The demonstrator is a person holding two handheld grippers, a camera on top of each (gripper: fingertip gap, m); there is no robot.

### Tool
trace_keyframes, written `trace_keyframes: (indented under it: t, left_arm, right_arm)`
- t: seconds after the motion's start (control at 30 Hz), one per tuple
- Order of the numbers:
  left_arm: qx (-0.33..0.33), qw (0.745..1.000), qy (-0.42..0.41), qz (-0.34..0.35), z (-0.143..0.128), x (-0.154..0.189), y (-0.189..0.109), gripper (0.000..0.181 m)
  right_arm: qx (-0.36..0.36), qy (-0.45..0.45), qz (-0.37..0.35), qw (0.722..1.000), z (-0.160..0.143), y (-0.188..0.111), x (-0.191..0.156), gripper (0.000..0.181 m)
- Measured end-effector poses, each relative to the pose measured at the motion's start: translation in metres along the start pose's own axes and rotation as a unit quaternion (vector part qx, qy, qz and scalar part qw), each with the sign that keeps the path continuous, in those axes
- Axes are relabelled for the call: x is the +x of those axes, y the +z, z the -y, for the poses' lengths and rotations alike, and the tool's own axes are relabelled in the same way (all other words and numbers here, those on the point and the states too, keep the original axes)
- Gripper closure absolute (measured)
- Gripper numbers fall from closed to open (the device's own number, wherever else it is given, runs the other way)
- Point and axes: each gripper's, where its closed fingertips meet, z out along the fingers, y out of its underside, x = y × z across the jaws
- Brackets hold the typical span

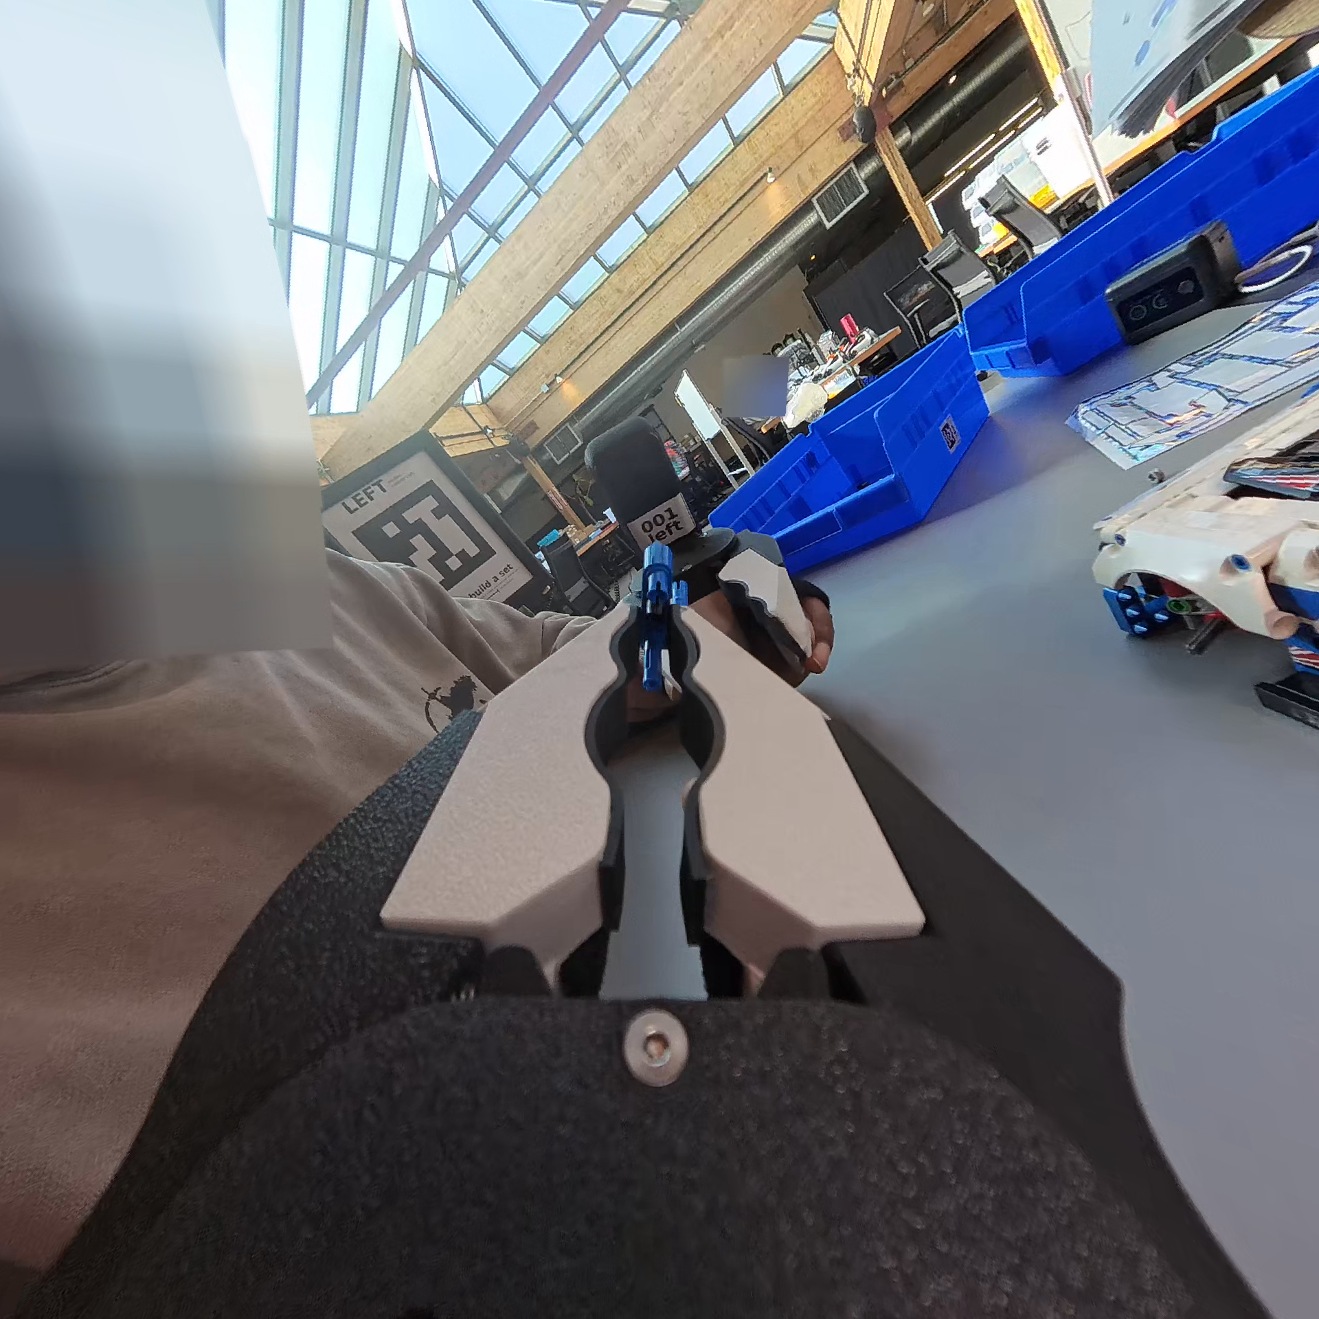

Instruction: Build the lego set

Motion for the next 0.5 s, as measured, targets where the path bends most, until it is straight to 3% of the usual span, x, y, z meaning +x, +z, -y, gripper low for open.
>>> trace_keyframes:
  t: [0.33,0.5]
  left_arm:
    - [-0.022,1.000,0.002,0.002,-0.0058,-0.0005,0.0009,0.137]
    - [-0.014,1.000,0.012,0.006,-0.0027,-0.0016,-0.0012,0.146]
  right_arm:
    - [0.002,0.004,0.003,1.000,0.0000,0.0008,-0.0006,0.177]
    - [-0.001,0.004,0.003,1.000,-0.0014,0.0015,-0.0005,0.177]
